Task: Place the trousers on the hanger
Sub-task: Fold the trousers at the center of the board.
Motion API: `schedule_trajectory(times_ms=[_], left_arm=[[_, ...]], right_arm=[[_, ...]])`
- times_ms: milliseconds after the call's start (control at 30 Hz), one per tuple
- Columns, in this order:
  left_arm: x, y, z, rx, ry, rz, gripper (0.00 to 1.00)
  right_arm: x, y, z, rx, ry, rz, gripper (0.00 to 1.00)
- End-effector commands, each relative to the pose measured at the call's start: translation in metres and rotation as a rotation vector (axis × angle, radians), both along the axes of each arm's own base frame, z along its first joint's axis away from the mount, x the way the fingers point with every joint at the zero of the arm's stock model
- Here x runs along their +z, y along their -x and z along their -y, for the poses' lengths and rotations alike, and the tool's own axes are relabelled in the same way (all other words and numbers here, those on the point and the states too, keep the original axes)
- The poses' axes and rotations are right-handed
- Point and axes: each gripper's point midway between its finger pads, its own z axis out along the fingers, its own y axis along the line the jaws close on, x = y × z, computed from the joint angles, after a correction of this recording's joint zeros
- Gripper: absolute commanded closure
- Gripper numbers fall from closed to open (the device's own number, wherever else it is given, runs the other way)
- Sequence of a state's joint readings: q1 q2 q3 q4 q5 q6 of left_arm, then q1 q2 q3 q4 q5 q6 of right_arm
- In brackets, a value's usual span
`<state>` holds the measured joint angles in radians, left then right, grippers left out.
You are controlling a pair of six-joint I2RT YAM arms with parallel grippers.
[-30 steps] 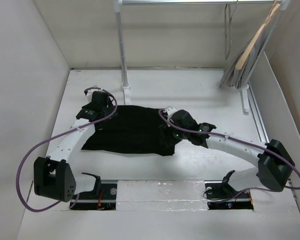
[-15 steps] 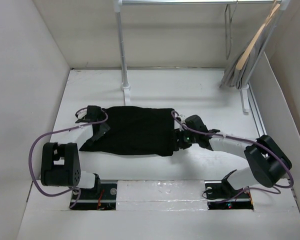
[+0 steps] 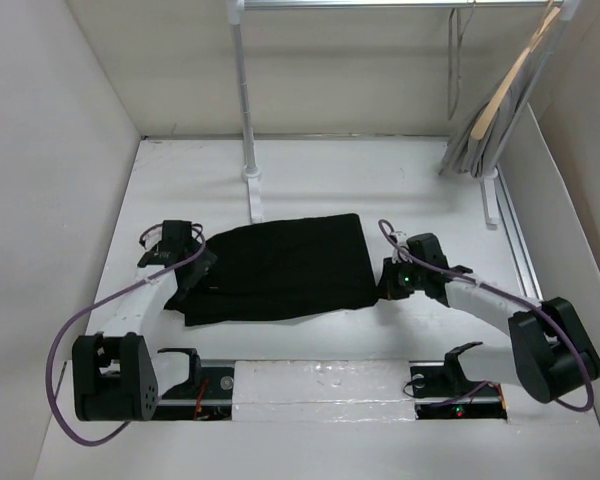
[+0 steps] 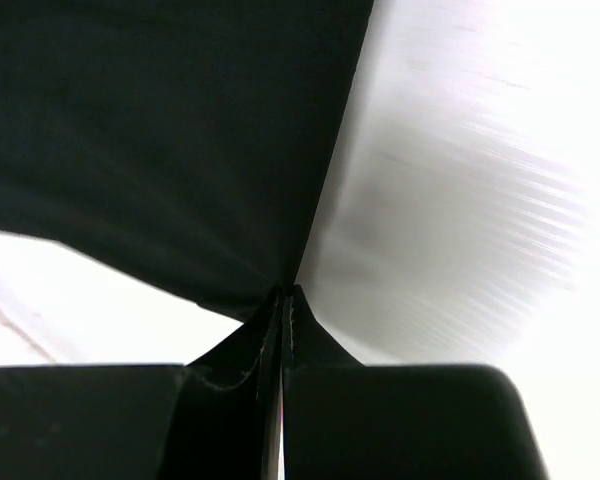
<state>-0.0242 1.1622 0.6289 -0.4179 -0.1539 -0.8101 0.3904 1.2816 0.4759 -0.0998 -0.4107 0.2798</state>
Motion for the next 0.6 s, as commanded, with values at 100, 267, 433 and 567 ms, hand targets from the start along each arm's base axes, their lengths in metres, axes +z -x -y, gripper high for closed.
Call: schedule_trajectory(times_ms=[100, 267, 433, 567], left_arm=[[0.073, -0.028, -0.016, 0.046, -0.069, 0.193, 0.21], [0.130, -0.057, 0.003, -0.064, -0.093, 0.342, 0.26], [0.195, -0.084, 0.048, -0.251, -0.095, 0.530, 0.36], [0.231, -0.103, 0.088, -0.421, 0.033, 0.639, 0.80]], right_arm=[[-0.014, 0.017, 0.033, 0.052, 0.116, -0.041, 0.86], [0.035, 0.005, 0.011, 0.130, 0.124, 0.045, 0.36], [0.157, -0.032, -0.003, 0.095, 0.104, 0.308, 0.22], [0.308, -0.062, -0.025, 0.094, -0.021, 0.657, 0.89]])
